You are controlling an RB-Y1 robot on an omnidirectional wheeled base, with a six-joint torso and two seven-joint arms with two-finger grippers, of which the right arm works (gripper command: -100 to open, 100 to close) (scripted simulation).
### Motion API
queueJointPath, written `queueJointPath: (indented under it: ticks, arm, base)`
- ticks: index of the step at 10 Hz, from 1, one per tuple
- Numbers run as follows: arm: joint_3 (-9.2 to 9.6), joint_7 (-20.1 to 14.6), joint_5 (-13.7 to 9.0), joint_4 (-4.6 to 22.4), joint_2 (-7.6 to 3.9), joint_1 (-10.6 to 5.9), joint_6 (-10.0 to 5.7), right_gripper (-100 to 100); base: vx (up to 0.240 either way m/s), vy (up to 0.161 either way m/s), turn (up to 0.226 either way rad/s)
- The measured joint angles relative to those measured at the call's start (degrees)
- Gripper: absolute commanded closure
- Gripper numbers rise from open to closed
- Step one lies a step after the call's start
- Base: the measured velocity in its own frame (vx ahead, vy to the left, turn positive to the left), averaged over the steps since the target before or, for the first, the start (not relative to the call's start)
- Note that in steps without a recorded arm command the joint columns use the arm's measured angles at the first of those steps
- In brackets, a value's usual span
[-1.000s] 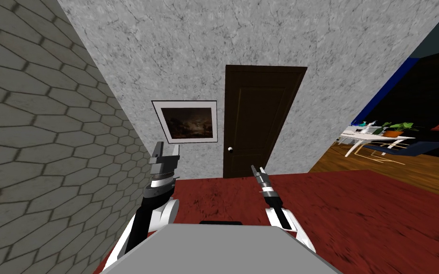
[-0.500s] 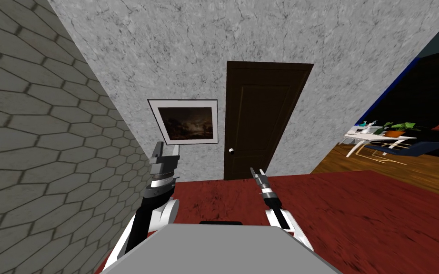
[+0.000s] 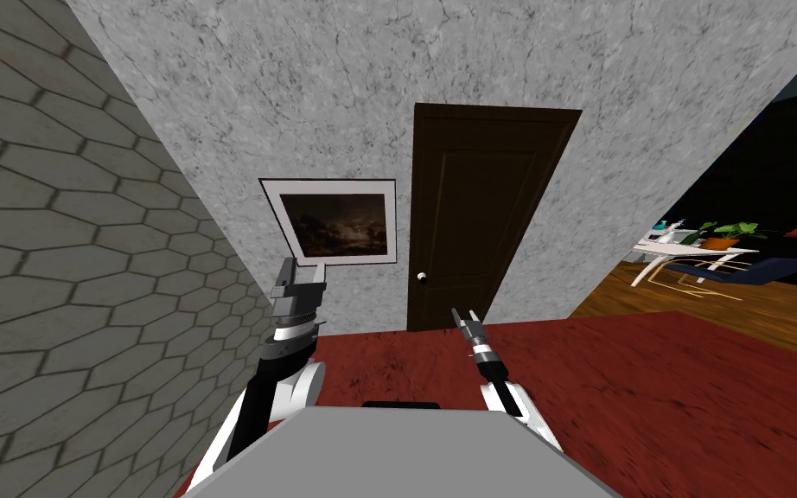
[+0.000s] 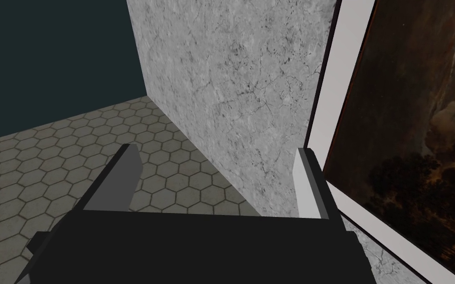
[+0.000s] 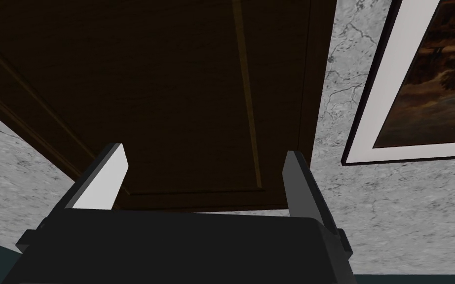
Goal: Pull the door open
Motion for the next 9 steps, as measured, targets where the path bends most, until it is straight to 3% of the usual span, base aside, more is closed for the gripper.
queueJointPath:
  ticks: [9]
  arm:
    - [-3.26,7.4,5.6,10.6,1.63,-3.55,-3.46,-100]
  base:
    - [0.108,0.029,-0.011]
